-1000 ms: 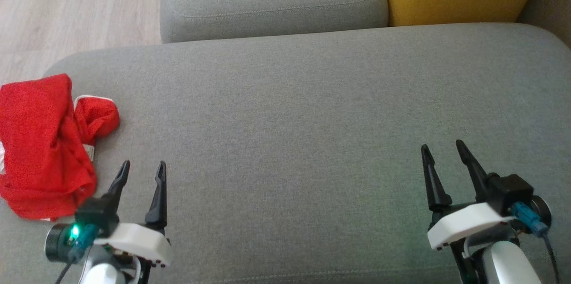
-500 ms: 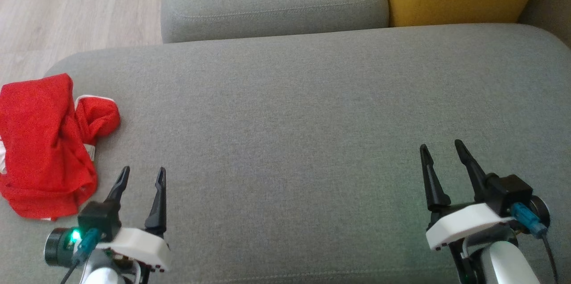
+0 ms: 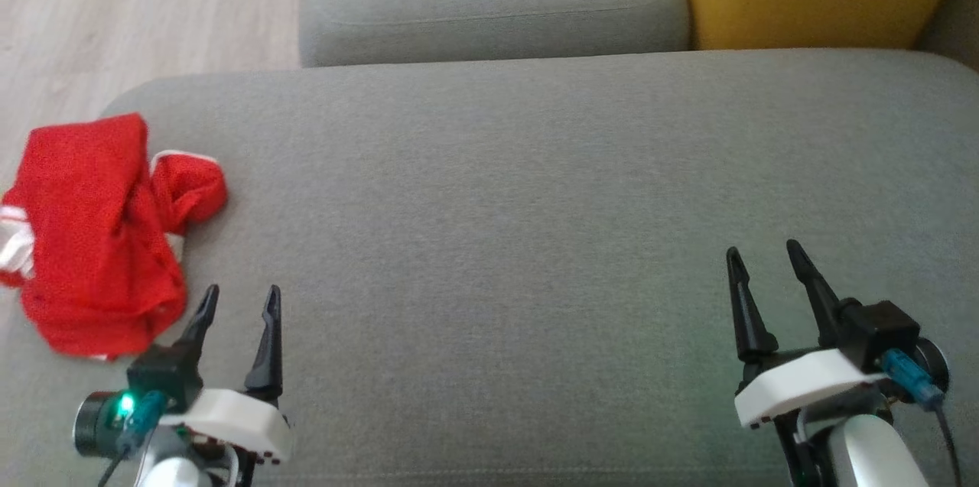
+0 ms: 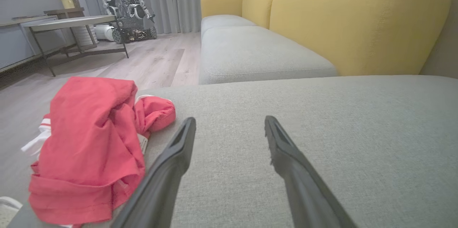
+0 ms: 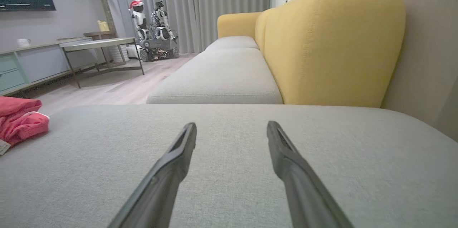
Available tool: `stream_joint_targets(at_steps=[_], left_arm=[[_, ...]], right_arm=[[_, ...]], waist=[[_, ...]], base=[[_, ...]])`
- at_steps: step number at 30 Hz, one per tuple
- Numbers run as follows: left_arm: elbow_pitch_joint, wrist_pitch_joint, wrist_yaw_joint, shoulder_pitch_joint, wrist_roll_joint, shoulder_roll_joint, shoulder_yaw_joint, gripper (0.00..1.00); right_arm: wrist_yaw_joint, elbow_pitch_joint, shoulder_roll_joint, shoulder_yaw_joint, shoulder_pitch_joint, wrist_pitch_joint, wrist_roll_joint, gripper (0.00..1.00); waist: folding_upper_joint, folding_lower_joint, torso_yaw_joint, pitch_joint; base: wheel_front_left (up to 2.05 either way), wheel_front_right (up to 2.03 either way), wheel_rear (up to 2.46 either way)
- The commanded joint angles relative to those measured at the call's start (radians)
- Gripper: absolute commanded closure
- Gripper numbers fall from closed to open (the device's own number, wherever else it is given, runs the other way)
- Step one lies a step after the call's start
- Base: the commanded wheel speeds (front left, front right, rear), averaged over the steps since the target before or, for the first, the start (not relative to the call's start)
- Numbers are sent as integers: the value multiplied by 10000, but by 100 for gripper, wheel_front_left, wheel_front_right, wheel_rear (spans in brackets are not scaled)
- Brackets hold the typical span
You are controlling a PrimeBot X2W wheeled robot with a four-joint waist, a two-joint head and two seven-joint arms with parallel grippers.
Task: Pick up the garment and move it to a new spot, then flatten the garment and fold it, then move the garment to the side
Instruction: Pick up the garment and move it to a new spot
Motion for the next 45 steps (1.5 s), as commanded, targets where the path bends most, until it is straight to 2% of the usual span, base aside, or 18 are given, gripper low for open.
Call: stream_joint_targets(at_steps=[1, 14, 22, 38, 45], left_arm=[[-257, -134, 3, -625, -57, 146, 485, 0], [-389, -134, 98, -706, -232, 360, 904, 0], [-578, -134, 183, -548, -363, 396, 1147, 0], [-890, -134, 82, -698, -338, 331, 1068, 0], [-1116, -134, 38, -1496, -468, 343, 1332, 0]], right_arm=[[-7, -469, -9, 281, -351, -47, -54, 0], [-7, -1012, 10, 623, -390, 121, 14, 0], [-7, -1112, 12, 717, -412, 167, 132, 0], [-7, -1193, 14, 732, -428, 222, 182, 0], [-7, -1655, 14, 674, -810, 548, -129, 0]], waist=[[0, 0, 306, 42], [0, 0, 2541, 147], [0, 0, 3175, 219], [0, 0, 3330, 495], [0, 0, 3022, 1743]], base=[[0, 0, 0], [0, 0, 0], [0, 0, 0], [0, 0, 0], [0, 0, 0]])
